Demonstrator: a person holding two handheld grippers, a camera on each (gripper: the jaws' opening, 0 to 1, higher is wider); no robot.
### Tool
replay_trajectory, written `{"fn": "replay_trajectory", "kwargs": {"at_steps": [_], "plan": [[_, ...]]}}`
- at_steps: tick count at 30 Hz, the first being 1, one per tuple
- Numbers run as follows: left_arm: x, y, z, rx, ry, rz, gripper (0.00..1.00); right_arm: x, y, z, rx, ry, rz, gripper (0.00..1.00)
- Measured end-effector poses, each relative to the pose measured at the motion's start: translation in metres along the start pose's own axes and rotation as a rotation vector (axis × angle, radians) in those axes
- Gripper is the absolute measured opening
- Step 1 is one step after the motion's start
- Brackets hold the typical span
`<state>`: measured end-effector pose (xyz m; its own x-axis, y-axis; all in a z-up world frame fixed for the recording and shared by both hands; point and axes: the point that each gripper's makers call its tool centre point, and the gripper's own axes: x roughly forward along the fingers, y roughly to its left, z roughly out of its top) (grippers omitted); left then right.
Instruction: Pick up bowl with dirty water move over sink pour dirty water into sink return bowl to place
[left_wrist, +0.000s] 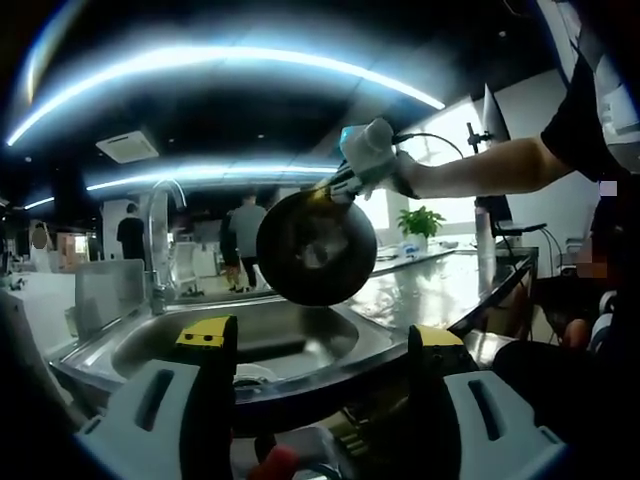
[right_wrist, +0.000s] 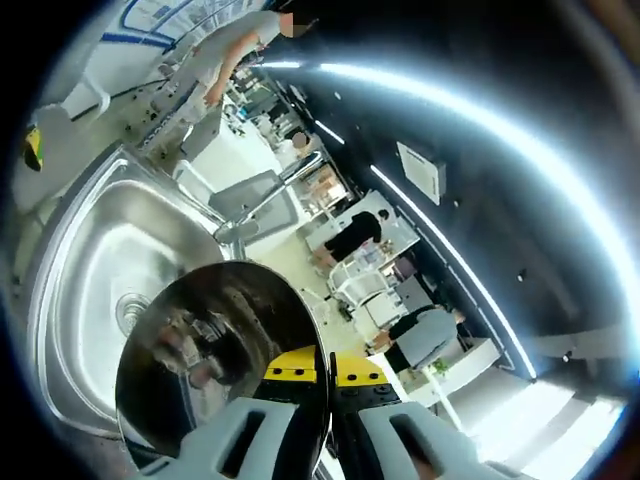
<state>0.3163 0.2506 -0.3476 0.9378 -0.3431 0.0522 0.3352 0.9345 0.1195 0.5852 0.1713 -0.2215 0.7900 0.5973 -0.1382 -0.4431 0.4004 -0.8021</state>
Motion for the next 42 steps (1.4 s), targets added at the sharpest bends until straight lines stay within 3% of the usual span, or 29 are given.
{"fn": "replay_trajectory", "kwargs": {"at_steps": [6,17,24,35,42], "plan": [[0.001,-0.001,0.001,-0.005,-0.002,-0.004,0.69,0.000,0.000,-0.011,0.129,0.036,0.032,0.00],[0.006,-0.005,0.001,-0.001,0.001,-0.014,0.69,-0.002,-0.011,-0.027,0.224,0.070,0.043,0.00],[0.008,-0.008,0.002,0.003,0.002,-0.024,0.69,-0.004,-0.011,-0.044,0.435,0.126,0.083,0.00],[0.009,-0.009,0.002,0.009,0.005,-0.031,0.69,-0.008,-0.011,-0.062,0.518,0.173,0.102,0.00],[0.010,-0.008,0.000,0.006,0.007,-0.029,0.69,-0.015,-0.012,-0.074,0.636,0.198,0.124,0.00]]}}
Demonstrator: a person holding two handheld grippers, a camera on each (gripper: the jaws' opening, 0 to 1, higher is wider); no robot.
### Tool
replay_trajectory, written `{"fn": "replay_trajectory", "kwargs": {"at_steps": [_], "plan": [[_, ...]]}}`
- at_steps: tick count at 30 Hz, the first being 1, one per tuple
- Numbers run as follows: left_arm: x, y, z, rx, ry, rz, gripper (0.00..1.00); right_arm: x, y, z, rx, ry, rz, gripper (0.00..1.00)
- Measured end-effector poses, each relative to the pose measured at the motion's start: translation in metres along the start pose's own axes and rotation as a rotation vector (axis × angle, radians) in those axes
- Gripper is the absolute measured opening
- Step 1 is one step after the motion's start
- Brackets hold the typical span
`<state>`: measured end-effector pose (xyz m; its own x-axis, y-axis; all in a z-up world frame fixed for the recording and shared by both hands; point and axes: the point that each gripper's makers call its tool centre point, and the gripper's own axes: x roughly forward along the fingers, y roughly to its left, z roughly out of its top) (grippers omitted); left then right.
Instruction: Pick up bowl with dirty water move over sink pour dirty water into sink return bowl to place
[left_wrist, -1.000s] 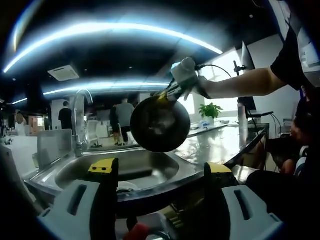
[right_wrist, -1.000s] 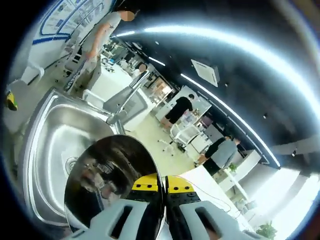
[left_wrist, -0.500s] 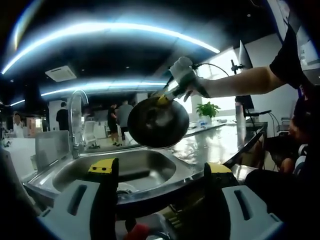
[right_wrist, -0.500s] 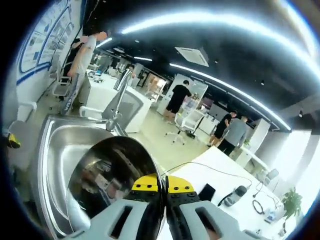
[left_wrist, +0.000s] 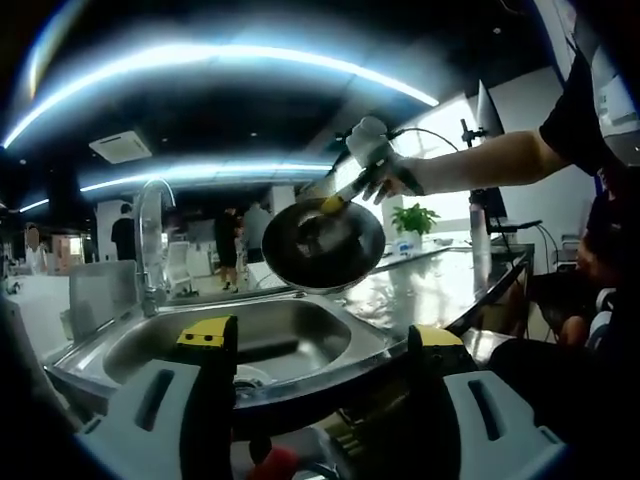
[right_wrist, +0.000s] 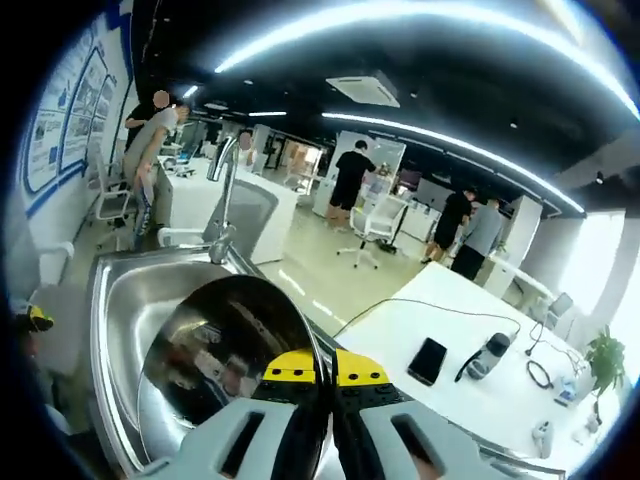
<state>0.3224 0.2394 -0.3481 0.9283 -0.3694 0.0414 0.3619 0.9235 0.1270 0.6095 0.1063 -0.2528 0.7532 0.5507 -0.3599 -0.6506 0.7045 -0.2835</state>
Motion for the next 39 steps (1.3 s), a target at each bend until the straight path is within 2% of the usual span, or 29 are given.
{"fn": "replay_trajectory", "kwargs": {"at_steps": [6,13,30,36,37,39], "plan": [[-0.001,0.000,0.000,0.003,0.002,0.004,0.69,-0.004,-0.004,-0.009,0.039,0.017,0.003,0.00],[0.000,-0.001,-0.004,-0.002,0.010,0.004,0.69,-0.015,-0.019,-0.021,0.082,0.034,-0.019,0.00],[0.006,-0.012,-0.001,0.004,0.008,-0.020,0.68,-0.029,-0.054,-0.047,0.222,0.067,-0.043,0.00],[0.008,-0.015,-0.002,0.006,0.012,-0.027,0.68,-0.035,-0.062,-0.058,0.267,0.074,-0.050,0.00],[0.008,-0.016,-0.002,0.006,0.013,-0.029,0.68,-0.037,-0.055,-0.060,0.276,0.073,-0.048,0.00],[0.009,-0.017,-0.001,0.007,0.013,-0.032,0.68,-0.041,-0.057,-0.065,0.290,0.075,-0.053,0.00]]}}
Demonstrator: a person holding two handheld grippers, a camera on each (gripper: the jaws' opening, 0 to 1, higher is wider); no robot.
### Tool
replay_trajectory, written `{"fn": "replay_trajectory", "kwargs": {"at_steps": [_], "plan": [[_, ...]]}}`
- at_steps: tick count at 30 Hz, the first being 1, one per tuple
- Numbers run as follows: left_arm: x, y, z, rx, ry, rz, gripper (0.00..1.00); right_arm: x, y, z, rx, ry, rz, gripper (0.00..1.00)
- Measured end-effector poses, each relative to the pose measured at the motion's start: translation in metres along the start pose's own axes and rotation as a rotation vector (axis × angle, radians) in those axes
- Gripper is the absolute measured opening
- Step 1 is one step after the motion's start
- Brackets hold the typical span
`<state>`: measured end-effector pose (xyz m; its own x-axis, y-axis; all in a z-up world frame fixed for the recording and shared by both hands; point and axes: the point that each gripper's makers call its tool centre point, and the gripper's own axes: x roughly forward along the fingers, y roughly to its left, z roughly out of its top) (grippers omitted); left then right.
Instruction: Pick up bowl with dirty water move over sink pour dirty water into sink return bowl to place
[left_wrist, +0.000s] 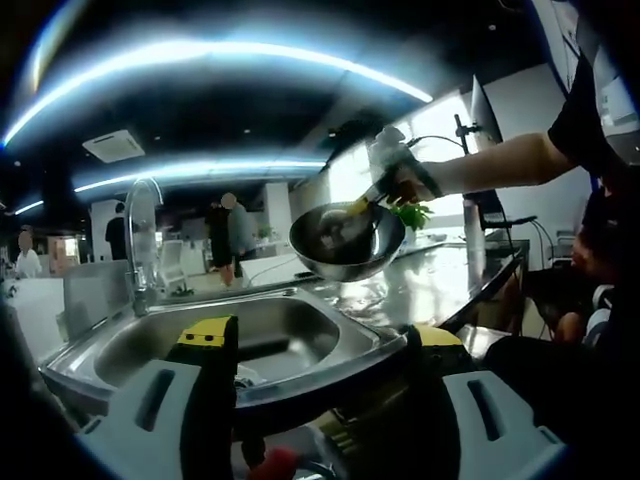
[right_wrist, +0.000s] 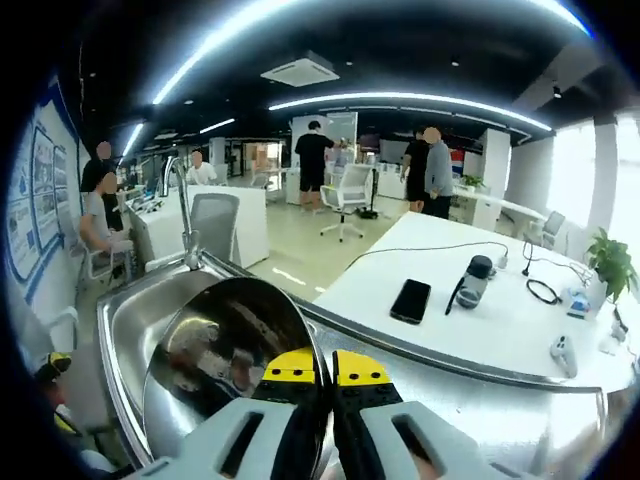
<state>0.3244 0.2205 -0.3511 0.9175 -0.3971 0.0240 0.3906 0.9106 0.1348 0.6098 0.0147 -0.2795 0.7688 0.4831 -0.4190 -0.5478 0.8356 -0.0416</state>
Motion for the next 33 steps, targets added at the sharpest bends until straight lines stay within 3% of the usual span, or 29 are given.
{"fn": "replay_trajectory", "kwargs": {"at_steps": [15,33], "plan": [[0.002,-0.003,0.003,0.003,-0.005,0.001,0.68,-0.014,-0.036,-0.022,0.105,0.040,-0.024,0.00],[0.004,-0.008,0.006,0.012,-0.002,-0.006,0.68,-0.028,-0.061,-0.042,0.132,0.056,-0.051,0.00]]}}
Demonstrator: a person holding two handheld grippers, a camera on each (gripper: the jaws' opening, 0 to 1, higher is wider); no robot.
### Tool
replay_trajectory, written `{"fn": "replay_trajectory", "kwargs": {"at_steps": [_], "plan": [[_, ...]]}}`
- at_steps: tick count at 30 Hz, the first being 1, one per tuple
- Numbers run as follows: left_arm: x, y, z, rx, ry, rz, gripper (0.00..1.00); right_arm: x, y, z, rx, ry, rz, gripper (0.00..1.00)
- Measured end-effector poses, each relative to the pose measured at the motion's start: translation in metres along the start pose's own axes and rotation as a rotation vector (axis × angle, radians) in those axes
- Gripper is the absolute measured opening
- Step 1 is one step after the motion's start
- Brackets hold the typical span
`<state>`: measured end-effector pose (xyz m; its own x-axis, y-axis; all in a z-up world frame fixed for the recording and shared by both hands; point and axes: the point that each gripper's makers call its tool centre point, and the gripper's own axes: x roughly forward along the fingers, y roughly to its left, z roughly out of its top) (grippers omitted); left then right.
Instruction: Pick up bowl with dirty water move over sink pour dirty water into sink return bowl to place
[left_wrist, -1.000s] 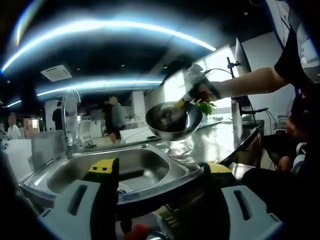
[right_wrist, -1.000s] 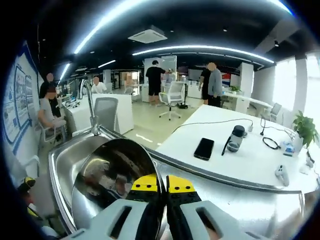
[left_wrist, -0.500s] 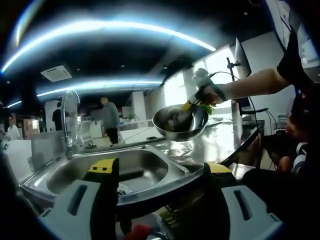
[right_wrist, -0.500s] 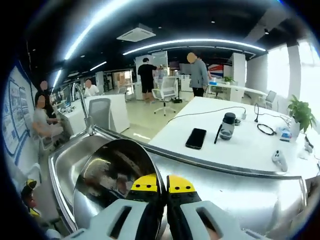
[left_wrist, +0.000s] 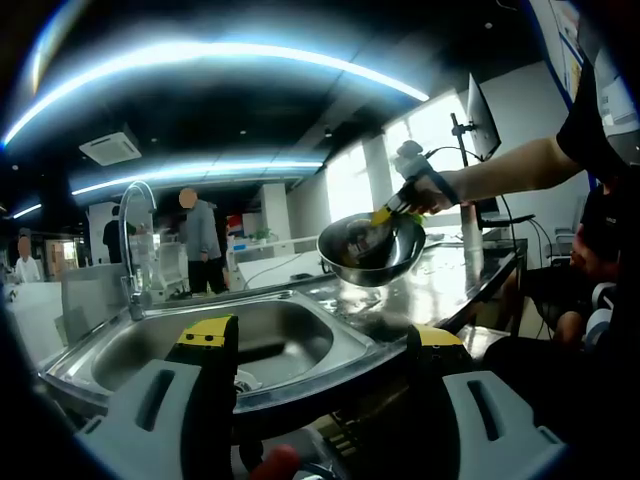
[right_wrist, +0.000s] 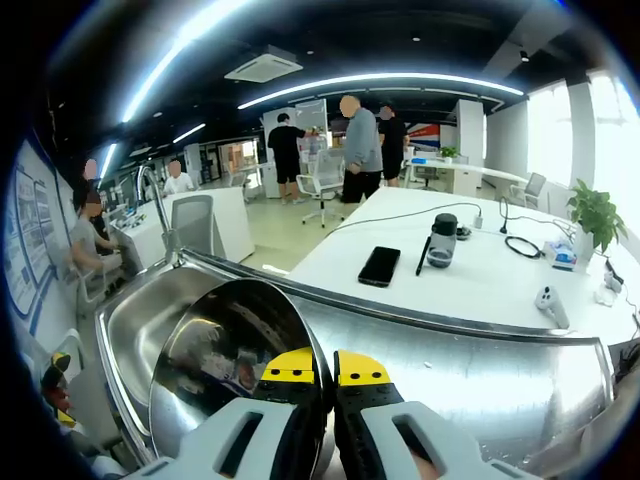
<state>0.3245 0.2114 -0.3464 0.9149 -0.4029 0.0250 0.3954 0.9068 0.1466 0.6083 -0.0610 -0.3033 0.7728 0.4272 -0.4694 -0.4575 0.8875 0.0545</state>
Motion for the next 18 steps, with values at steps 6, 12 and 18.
{"fn": "replay_trajectory", "kwargs": {"at_steps": [6,12,18], "plan": [[0.001,-0.002,0.003,0.005,-0.006,0.000,0.68,-0.007,-0.010,-0.012,0.019,0.013,-0.010,0.00],[0.002,-0.003,0.005,0.002,-0.016,-0.003,0.68,-0.011,-0.018,-0.020,0.014,0.025,-0.024,0.00],[0.003,-0.005,0.005,0.004,-0.012,-0.009,0.68,-0.010,-0.028,-0.031,0.042,0.038,-0.033,0.00]]}}
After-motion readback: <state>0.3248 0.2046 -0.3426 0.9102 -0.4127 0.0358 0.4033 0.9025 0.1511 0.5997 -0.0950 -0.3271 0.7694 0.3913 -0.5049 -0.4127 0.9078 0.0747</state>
